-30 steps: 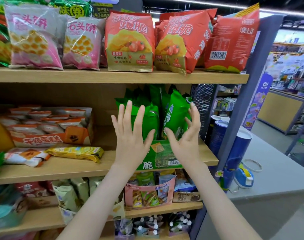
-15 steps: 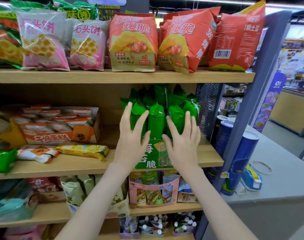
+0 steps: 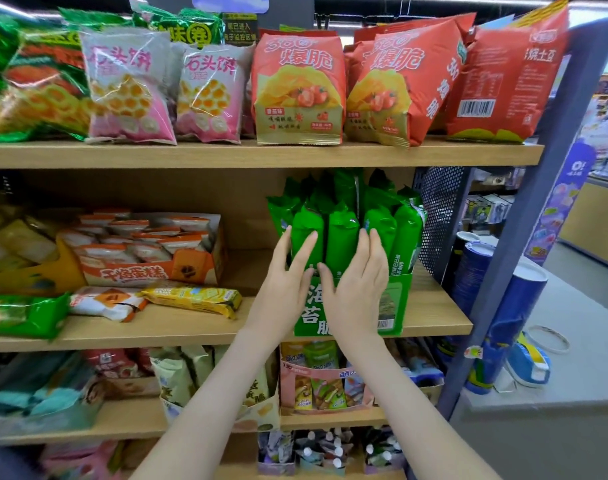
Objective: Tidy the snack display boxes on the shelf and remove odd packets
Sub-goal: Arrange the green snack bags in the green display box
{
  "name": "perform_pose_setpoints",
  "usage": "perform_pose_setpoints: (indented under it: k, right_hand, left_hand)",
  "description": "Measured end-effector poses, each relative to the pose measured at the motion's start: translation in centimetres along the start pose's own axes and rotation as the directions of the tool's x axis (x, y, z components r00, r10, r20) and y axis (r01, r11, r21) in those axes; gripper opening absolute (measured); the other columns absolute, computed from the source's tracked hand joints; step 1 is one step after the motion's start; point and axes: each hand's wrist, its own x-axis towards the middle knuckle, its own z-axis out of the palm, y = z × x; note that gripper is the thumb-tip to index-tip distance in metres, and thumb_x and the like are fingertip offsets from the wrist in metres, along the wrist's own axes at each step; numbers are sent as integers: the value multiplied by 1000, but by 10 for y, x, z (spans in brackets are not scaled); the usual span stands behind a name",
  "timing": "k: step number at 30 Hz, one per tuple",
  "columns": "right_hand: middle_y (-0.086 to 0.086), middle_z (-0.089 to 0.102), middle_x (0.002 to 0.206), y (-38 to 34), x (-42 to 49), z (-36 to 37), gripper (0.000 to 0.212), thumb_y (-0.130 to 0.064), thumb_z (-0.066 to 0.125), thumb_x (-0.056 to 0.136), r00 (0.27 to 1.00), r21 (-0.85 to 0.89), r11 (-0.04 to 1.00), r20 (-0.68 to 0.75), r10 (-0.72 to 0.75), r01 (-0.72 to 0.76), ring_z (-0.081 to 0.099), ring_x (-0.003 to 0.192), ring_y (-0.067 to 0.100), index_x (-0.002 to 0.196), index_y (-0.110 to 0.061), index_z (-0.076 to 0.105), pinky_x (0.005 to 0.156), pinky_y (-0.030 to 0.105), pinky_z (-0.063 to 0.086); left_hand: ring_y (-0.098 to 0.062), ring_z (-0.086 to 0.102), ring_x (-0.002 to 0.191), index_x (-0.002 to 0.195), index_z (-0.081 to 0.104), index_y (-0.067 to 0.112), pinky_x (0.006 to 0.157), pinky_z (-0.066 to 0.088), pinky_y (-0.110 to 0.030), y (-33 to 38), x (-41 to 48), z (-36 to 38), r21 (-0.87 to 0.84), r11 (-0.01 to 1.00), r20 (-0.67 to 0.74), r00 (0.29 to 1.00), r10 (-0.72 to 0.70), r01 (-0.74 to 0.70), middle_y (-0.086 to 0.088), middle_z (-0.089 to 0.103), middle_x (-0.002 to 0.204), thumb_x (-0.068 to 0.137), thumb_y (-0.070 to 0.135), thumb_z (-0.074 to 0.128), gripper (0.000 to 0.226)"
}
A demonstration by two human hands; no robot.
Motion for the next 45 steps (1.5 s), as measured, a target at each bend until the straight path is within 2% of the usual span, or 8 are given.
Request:
perform_pose_setpoints:
  k: [5, 10, 17, 22, 30, 33, 38, 45]
  right_hand:
    - [13, 24, 149, 2, 0, 5, 61, -23, 66, 91, 1000, 131, 991, 0, 24, -24, 23, 140, 26, 138, 7, 40, 115, 41, 27]
    - [12, 29, 145, 5, 5, 4, 50, -15, 71, 85, 999, 171, 985, -36, 15, -9, 25, 138, 27, 125, 7, 51, 115, 37, 26]
    - [6, 47, 137, -6, 28, -23, 54, -20, 63, 92, 993, 361, 925, 46, 113, -122, 42, 126, 11, 138, -1, 43, 101, 0, 25]
    - [-2, 56, 132, -13, 36, -36, 52, -24, 60, 94, 978, 490, 847, 94, 186, -208, 52, 120, 9, 142, -14, 41, 102, 26, 44]
    - [-6, 45, 133, 3, 19, -35, 79, -28, 69, 83, 956, 451, 855, 250, 152, -254, 41, 130, 16, 149, -17, 27, 111, 54, 29]
    - [7, 44, 135, 10, 13, -30, 80, -27, 72, 84, 922, 237, 936, 349, 168, -260, 36, 131, 23, 149, -10, 27, 113, 47, 21]
    - [15, 42, 135, 5, 13, -31, 61, -17, 76, 79, 960, 257, 940, 222, 170, -226, 36, 126, 27, 130, -1, 47, 107, 37, 28]
    - [-7, 53, 126, -13, 34, -54, 57, -11, 61, 92, 953, 671, 677, 197, 232, -304, 53, 117, -1, 140, -14, 31, 104, 24, 43]
  left_hand:
    - [-23, 26, 144, 150, 18, 33, 108, 15, -8, -2, 1, 2, -68, 997, 7, 1000, -27, 27, -17, 17, 158, 98, 7, 52, 68]
    - [-30, 28, 145, 150, 22, 32, 112, 27, -27, -4, 1, 6, -96, 995, -13, 999, -43, 42, -15, 20, 157, 97, 7, 53, 66]
    - [-31, 33, 142, 147, 25, 33, 107, 33, -30, -3, 4, 8, -131, 989, 10, 998, -69, 69, -15, 23, 155, 96, 6, 53, 64]
    - [-34, 40, 137, 148, 25, 31, 98, 40, -29, -1, 4, 6, -114, 991, 5, 997, -73, 73, -17, 24, 155, 96, 6, 55, 65]
    - [-30, 27, 144, 150, 24, 31, 111, 36, -42, 7, 4, 1, -183, 970, 106, 984, -144, 161, -10, 15, 157, 90, 28, 66, 73]
    - [-31, 23, 145, 151, 26, 29, 115, 29, -39, 12, 1, 2, -178, 973, 103, 986, -128, 145, -9, 14, 157, 89, 20, 69, 76]
    - [-31, 23, 145, 150, 27, 28, 115, 29, -42, 15, 0, 2, -179, 974, 91, 988, -124, 139, -11, 17, 156, 87, 17, 71, 78]
    - [-32, 25, 144, 149, 22, 33, 109, 39, -52, 11, 5, -2, -125, 981, 121, 984, -134, 149, -8, 16, 156, 85, 24, 74, 83]
